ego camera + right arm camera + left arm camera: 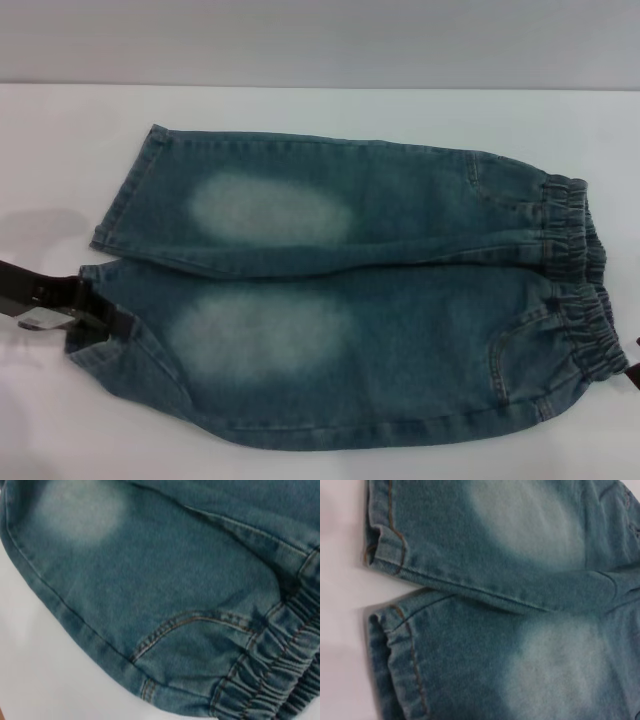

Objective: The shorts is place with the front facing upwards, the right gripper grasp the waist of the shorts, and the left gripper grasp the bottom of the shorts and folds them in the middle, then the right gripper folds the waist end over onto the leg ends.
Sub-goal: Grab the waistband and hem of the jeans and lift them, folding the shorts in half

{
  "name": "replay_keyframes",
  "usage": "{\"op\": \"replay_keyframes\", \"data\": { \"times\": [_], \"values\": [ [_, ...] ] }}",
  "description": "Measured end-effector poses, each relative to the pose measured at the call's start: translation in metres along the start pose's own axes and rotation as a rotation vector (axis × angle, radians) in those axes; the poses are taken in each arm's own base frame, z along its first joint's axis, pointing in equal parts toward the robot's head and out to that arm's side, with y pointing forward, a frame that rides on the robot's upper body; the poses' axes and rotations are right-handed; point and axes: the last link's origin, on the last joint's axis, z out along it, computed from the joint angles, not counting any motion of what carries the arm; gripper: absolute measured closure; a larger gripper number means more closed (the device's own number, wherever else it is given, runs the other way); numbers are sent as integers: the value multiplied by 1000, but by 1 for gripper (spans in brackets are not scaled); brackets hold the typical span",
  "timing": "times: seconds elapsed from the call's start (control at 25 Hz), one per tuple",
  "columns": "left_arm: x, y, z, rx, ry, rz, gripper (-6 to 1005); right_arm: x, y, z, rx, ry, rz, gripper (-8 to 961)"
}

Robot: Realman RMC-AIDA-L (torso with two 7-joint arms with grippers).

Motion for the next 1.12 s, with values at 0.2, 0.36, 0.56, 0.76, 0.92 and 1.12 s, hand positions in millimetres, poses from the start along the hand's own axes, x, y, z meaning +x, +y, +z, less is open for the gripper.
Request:
{"op": "replay_keyframes", "data": {
  "times": [0.2,0.36,0.56,0.76,0.92,1.12],
  "values": [
    [3,2,0,-1,0,6,956,0,0,5,6,26,-2,341],
    [3,3,1,-1,0,6,956,-2,2,10,-2,39,-6,342],
    [3,3,1,-2,-1,5,957,-5,3,15,-9,48,-11,343],
    [3,3,1,-3,-2,5,957,-6,2,16,1,59,-15,343],
    [3,3,1,-3,-2,4,956,-8,1,16,10,55,-17,344],
    [4,4,0,-3,-2,7,957,-11,1,16,13,56,-25,344]
  ]
}}
